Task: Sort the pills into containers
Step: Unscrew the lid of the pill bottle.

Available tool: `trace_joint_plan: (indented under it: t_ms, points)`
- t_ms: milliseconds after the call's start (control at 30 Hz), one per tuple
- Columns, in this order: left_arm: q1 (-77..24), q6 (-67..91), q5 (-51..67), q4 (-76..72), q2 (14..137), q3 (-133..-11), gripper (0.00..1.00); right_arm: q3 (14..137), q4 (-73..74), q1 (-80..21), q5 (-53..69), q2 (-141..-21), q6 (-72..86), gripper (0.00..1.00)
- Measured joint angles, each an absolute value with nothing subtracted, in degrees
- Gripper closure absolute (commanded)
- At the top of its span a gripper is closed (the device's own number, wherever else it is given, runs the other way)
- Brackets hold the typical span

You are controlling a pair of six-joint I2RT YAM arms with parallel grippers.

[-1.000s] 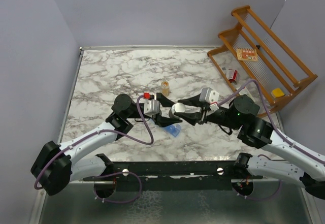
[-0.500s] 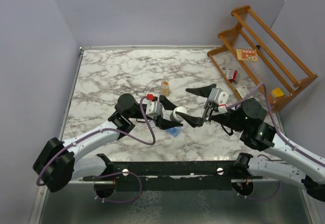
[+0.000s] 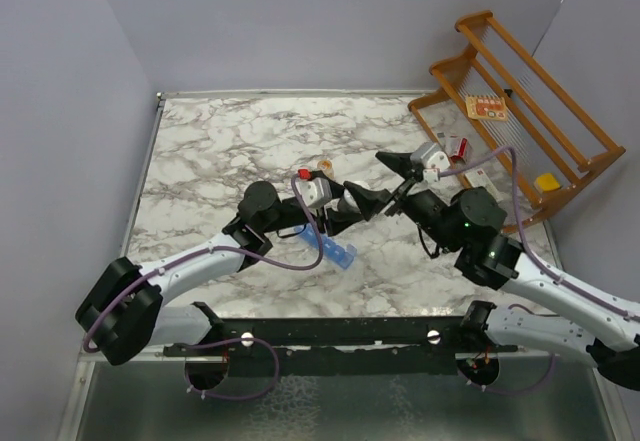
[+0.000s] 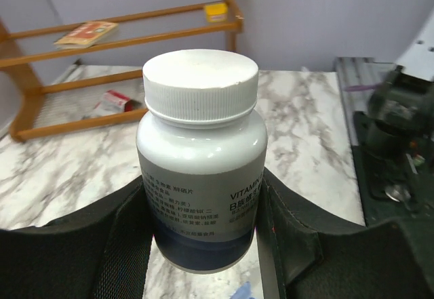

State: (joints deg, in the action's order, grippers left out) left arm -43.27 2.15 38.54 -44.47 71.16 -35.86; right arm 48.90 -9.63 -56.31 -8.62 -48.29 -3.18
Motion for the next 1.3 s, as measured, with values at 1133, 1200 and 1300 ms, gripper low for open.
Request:
trace_joint_plan:
  t_ms: [1133, 1200, 1300]
  points:
    - [-43.27, -1.39, 16.29, -47.24, 68.97, -33.61, 1.00, 45.12, -22.11, -56.25, -17.67, -59.61, 9.19, 0.37]
    - [-43.27, -1.37, 16.19, -47.51, 68.97, -33.56, 1.00, 45.12, -22.37, -56.25, -17.19, -59.81, 9.39, 0.41]
    - [-43.27, -1.23, 16.12, -47.62, 68.90, -33.52, 1.00, 45.12, -22.41, -56.25, -16.93, -60.01, 9.50, 0.47]
